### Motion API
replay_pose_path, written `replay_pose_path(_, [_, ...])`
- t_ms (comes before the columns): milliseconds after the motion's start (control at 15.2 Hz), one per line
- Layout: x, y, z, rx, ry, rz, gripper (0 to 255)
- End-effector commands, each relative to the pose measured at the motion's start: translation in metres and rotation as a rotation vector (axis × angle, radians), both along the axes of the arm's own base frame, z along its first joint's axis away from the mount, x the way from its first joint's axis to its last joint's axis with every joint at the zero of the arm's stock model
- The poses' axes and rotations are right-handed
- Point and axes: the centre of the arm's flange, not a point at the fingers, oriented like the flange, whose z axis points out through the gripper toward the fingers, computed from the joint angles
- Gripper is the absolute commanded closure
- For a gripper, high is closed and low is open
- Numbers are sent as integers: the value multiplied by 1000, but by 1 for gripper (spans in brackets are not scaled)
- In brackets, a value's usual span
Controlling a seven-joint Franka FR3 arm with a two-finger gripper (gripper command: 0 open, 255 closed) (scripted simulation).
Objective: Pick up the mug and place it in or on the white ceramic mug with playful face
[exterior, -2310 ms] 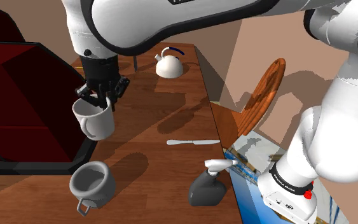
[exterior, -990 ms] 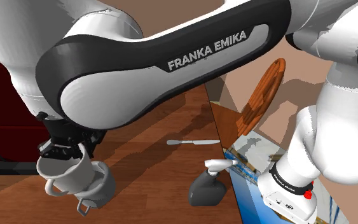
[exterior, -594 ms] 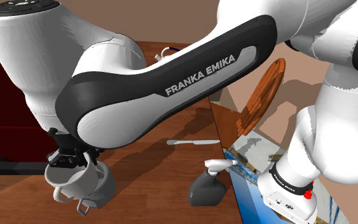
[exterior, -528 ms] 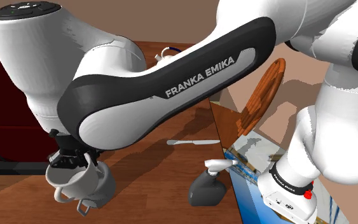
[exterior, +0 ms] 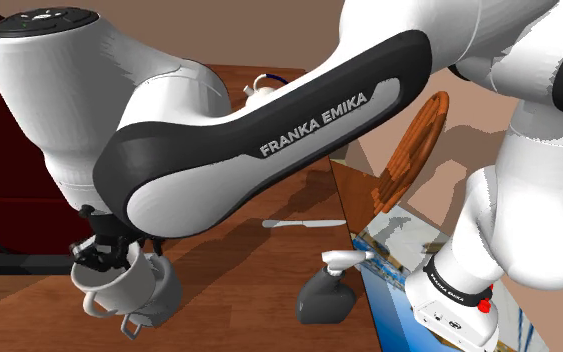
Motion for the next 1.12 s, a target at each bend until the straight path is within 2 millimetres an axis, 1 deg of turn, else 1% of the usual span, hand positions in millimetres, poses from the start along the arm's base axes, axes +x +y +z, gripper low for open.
replay_pose_path(0, [0,0,0,0,0,0,0])
replay_pose_path(264, [0,0,0,0,0,0,0])
replay_pose_path(462, [-4,-2,39,0,0,0,0])
replay_pose_path(528, [-5,-3,49,0,0,0,0])
replay_pose_path(1056, [-5,-3,49,0,0,0,0])
